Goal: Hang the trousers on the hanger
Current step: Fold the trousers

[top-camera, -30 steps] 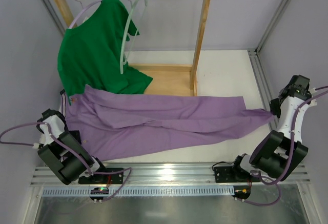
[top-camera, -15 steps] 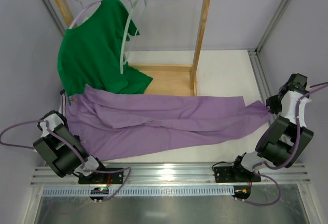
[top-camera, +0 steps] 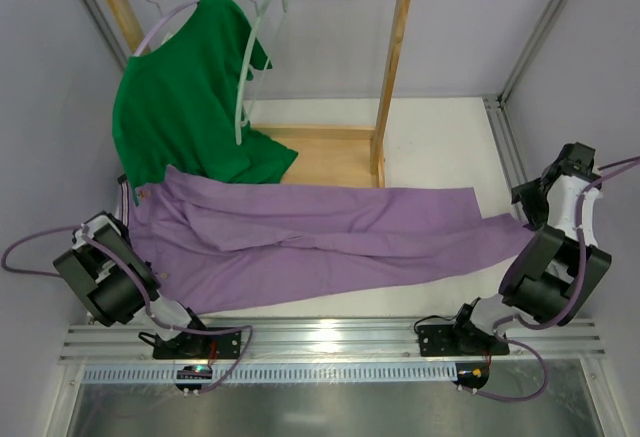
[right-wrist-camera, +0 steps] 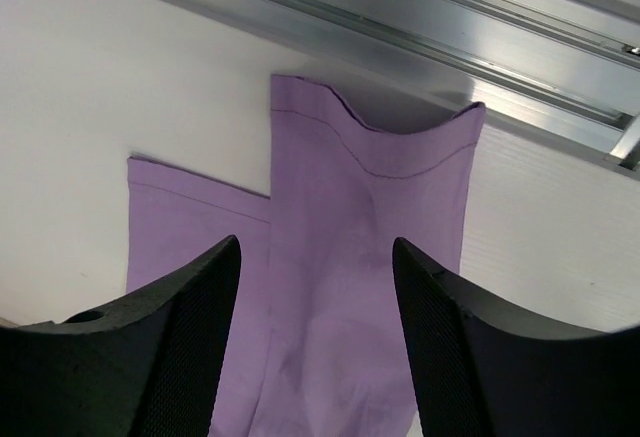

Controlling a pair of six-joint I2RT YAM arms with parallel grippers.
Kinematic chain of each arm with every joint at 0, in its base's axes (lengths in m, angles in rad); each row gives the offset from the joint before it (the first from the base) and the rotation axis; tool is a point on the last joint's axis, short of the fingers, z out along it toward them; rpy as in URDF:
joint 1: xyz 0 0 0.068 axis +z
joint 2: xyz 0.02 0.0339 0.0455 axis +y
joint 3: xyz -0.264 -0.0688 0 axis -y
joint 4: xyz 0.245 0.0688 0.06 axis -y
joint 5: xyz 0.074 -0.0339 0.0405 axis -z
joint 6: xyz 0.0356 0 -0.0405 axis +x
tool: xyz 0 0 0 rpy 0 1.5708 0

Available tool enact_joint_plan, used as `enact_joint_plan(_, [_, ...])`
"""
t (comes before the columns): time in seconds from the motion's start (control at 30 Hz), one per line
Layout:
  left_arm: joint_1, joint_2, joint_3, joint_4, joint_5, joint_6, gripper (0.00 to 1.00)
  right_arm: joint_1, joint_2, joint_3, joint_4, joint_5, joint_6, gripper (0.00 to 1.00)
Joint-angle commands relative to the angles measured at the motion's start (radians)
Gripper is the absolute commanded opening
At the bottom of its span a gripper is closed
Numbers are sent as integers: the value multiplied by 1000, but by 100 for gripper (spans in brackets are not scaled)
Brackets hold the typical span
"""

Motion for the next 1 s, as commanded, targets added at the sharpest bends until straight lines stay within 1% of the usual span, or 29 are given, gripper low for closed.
enact_joint_plan(0.0, [-2,62,36,264,53,36,0,1,-80,-18,-43,87,-2,66])
enact_joint_plan(0.17, [-1,140,124,267,105,71,0,1,-238,-96,-27,98,27,65])
enact_joint_plan(0.27, [-2,185,210,250,119,97,0,1,-281,-182,1,69,51,58])
enact_joint_plan(0.3, [-2,215,234,237,120,103,0,1,-279,-231,25,71,57,54])
enact_joint_plan(0.33, [-4,232,282,221,117,105,0,1,-270,-252,39,63,59,53])
enact_joint_plan(0.37, [-8,251,296,198,122,105,0,1,-237,-268,45,63,64,52])
enact_joint_plan(0.43, [-10,295,305,204,163,91,1,1,-197,-309,87,51,73,50])
enact_joint_plan(0.5, [-12,307,305,218,200,82,1,3,-131,-323,126,46,61,50])
enact_joint_plan(0.57, [-15,297,300,227,206,83,1,1,-97,-311,124,81,51,51])
enact_joint_plan(0.7, [-24,240,297,212,197,83,2,1,-101,-279,90,104,36,54])
enact_joint_plan(0.73, [-22,229,296,208,197,77,4,1,-103,-268,67,115,44,55])
enact_joint_plan(0.77, [-22,203,296,200,197,73,9,1,-104,-256,41,137,50,55])
enact_joint_plan(0.8, [-24,191,294,194,200,71,12,1,-104,-233,-18,185,62,56])
enact_joint_plan(0.87, [-25,165,290,171,200,60,19,-8,-113,-220,-60,221,87,57])
enact_joint_plan(0.9, [-25,136,273,171,205,57,30,-31,-117,-225,-77,230,90,57])
enact_joint_plan(0.93, [-24,119,265,172,206,51,35,-48,-132,-233,-79,226,90,57])
enact_joint_plan(0.97, [-24,108,258,168,205,44,43,-69,-141,-243,-76,220,90,57])
